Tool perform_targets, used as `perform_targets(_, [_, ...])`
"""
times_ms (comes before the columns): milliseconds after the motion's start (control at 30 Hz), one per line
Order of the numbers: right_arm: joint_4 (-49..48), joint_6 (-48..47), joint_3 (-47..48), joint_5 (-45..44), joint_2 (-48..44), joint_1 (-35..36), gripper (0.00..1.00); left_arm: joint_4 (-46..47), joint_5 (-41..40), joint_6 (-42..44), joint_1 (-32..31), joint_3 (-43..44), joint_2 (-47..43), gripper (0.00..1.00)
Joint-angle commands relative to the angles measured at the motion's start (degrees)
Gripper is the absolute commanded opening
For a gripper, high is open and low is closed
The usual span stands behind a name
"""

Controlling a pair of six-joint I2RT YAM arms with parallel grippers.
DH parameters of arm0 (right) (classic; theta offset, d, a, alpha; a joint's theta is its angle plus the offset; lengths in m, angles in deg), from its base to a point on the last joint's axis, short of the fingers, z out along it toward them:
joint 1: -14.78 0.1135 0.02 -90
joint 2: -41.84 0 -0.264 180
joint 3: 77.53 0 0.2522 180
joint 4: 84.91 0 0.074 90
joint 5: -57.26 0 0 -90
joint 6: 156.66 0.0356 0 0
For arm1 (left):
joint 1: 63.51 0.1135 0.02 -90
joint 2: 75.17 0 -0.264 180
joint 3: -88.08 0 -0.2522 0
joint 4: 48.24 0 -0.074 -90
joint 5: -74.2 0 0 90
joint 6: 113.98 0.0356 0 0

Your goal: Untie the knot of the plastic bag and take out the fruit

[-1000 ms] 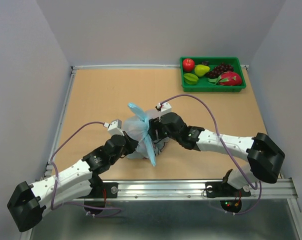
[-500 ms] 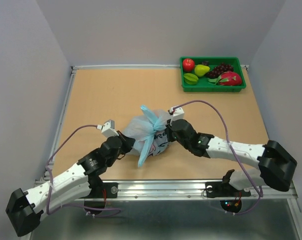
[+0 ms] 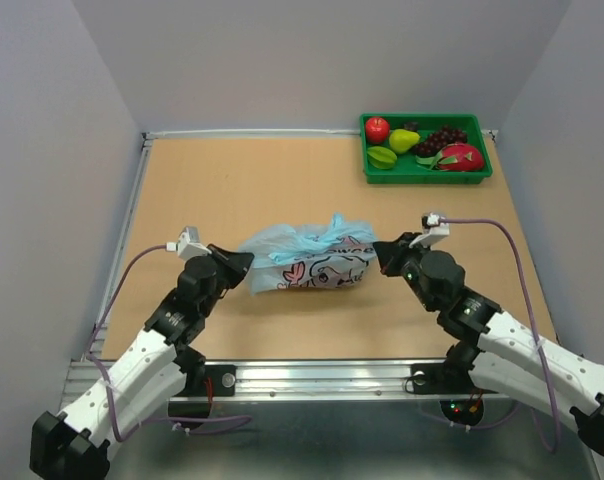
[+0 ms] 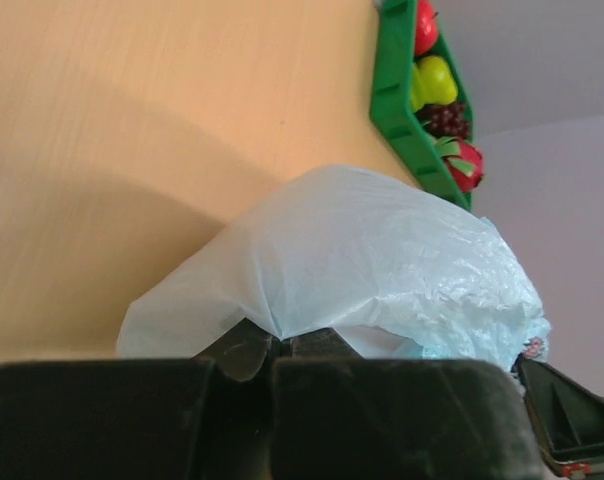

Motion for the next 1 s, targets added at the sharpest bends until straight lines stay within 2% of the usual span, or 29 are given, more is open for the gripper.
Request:
perform_targets(0, [1.68,-7.38,1.13,0.30,3.05,-2.80,0.03,-1.46,-2.87,10.65,4.42,4.06,8.37,0.07])
perform_targets(67, [3.78,-9.24,3.07,8.13,6.30,-2.80,0.12,-0.31,-0.13,15.22,4.51,7.32,11.46,0.22])
perform_targets(100, [5.79,-10.82,5.60,9.98,9.01,-2.89,0.17,-1.01,2.40,19.07,4.42,10.56,13.22,0.38])
perform_targets(133, [7.12,-11.61,6.85,12.87,10.43,-2.81,0.30,-1.10,3.30,20.42,4.33,12.07,13.58,0.50])
perform_targets(167, [10.35,-12.41,8.42,13.94,11.32,-2.80,0.38,-4.06,4.09,22.69,4.24,14.52,13.50,0.71])
perform_targets(200, [12.04,-13.20,9.83,14.73,12.11,-2.80,0.46,-5.57,4.45,23.15,4.16,15.68,13.15,0.78])
perform_targets(233, [15.45,-15.21,12.89,16.05,13.16,-2.80,0.60,-7.06,3.93,23.42,3.81,17.52,11.58,0.85])
perform_targets(333, [20.65,-19.43,19.57,17.11,14.49,-2.72,0.76,-12.69,2.43,22.98,2.93,19.46,7.27,0.87])
perform_targets(467, [27.59,-24.01,27.13,19.48,17.30,-2.72,0.81,-16.57,3.48,19.65,-0.84,20.35,4.97,0.87])
perform_targets(600, [29.01,-27.96,31.28,24.14,22.65,-2.72,0.81,-16.40,-0.10,14.46,-8.49,18.59,6.02,0.87])
perform_targets(700, [29.89,-29.72,33.74,28.44,27.75,-2.63,0.81,-15.17,-1.09,11.73,-14.55,18.06,10.40,0.88])
perform_targets(900, [29.72,-29.47,34.02,32.14,32.68,-0.70,0.78,-14.90,-8.20,6.11,-21.41,18.50,14.72,0.88])
perform_targets(967, [29.46,-29.29,33.67,31.80,33.65,1.05,0.74,-14.81,-9.17,4.71,-23.17,18.24,15.87,0.88])
